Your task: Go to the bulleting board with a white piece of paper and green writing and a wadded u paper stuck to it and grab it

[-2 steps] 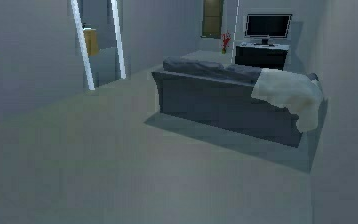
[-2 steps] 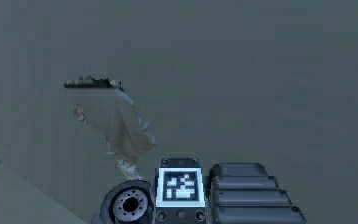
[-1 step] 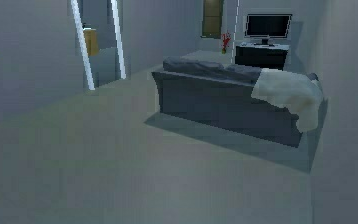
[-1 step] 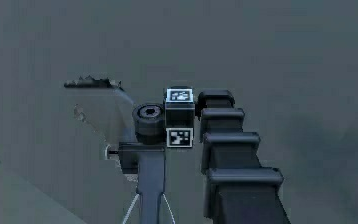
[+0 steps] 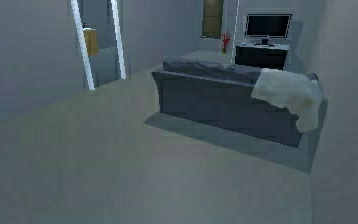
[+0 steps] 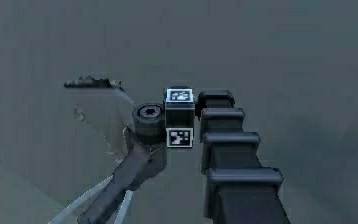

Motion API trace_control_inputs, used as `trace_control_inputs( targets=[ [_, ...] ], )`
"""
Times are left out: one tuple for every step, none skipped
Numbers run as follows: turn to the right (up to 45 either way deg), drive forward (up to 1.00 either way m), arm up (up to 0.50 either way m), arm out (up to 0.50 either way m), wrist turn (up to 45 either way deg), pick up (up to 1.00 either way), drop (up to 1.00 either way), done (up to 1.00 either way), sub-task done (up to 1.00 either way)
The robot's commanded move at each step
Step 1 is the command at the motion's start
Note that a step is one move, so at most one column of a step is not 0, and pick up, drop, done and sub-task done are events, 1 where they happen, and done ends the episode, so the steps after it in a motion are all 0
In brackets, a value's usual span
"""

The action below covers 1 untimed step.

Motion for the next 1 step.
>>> trace_control_inputs(
  targets=[
    [0.0,0.00,0.00,0.00,45.0,0.00,0.00,0.00,0.00]
  ],
)
